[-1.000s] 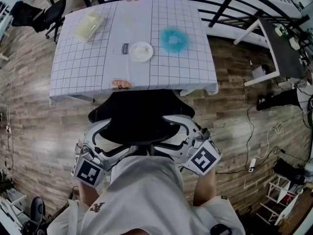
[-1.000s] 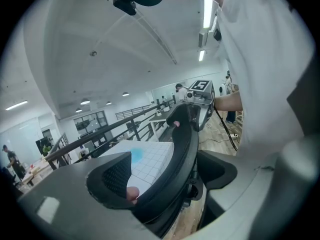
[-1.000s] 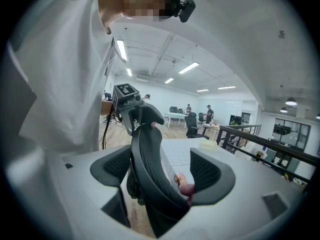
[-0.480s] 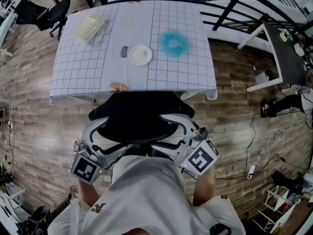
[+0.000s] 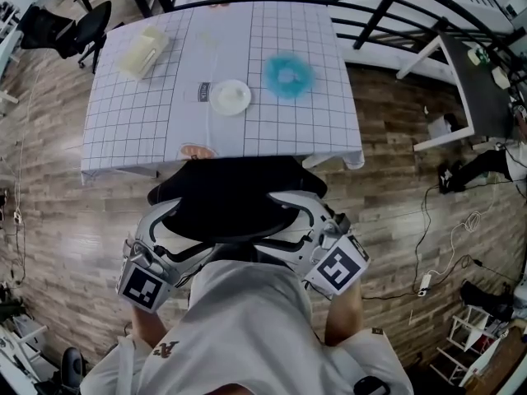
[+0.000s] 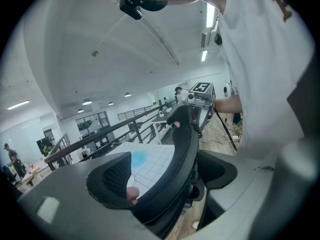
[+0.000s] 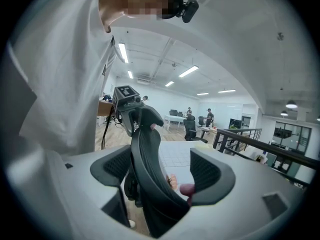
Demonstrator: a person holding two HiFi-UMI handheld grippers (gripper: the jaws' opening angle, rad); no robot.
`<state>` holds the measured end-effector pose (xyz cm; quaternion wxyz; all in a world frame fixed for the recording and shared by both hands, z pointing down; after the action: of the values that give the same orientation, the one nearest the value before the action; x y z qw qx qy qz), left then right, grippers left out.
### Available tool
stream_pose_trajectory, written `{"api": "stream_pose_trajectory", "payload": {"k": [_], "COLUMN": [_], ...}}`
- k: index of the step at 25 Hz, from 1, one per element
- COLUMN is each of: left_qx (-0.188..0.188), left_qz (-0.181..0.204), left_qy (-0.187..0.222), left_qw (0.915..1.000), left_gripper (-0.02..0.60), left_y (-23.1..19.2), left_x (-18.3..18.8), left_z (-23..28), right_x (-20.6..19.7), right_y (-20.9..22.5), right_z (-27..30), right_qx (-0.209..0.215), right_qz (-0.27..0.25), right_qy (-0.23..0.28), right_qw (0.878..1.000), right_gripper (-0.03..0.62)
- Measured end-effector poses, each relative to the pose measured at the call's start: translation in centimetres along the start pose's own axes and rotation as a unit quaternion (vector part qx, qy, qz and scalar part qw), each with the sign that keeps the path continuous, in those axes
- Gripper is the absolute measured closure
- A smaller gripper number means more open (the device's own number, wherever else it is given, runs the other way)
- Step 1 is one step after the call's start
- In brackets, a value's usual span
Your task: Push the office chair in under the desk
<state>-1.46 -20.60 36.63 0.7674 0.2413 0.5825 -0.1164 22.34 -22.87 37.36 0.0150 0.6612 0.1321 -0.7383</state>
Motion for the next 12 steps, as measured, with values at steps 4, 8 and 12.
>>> {"api": "stream_pose_trajectory", "payload": {"k": [4,8,12], "left_qx": [-0.005,-0.008,-0.012], "left_qz": [0.002,0.000,0.002], "left_qy": [0.004,0.006,0.010], "left_qw": [1.0000,0.9999,0.9999], "left_gripper": [0.169,0.169,0.169], "left_y": [-0.6,-1.1,-1.6], "left_x": [-0.2,-0.3,-0.4], "left_z": [0.0,0.0,0.0], "right_x": [0.0,0.0,-0.1], "right_y": [0.4,0.6,0.8], "right_z": [0.3,0.6,0.8], "right_qx": [-0.002,-0.003,-0.007], "right_qz": [0.004,0.009,0.015], "right_qy": [-0.001,-0.002,-0.009], "right_qw": [1.000,1.000,1.000], "right_gripper": [0.217,0.217,0.217]}}
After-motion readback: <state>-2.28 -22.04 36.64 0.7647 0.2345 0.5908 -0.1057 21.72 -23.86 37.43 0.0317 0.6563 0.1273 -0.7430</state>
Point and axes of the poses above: the fingertips, and each gripper's own axes: z forward along the fingers, y to its right, x out of its top, the point moved 9 cm from there along -z, backward along the fingers, and after that the axes turned 12 degrees about y, right-handed, at the moved point
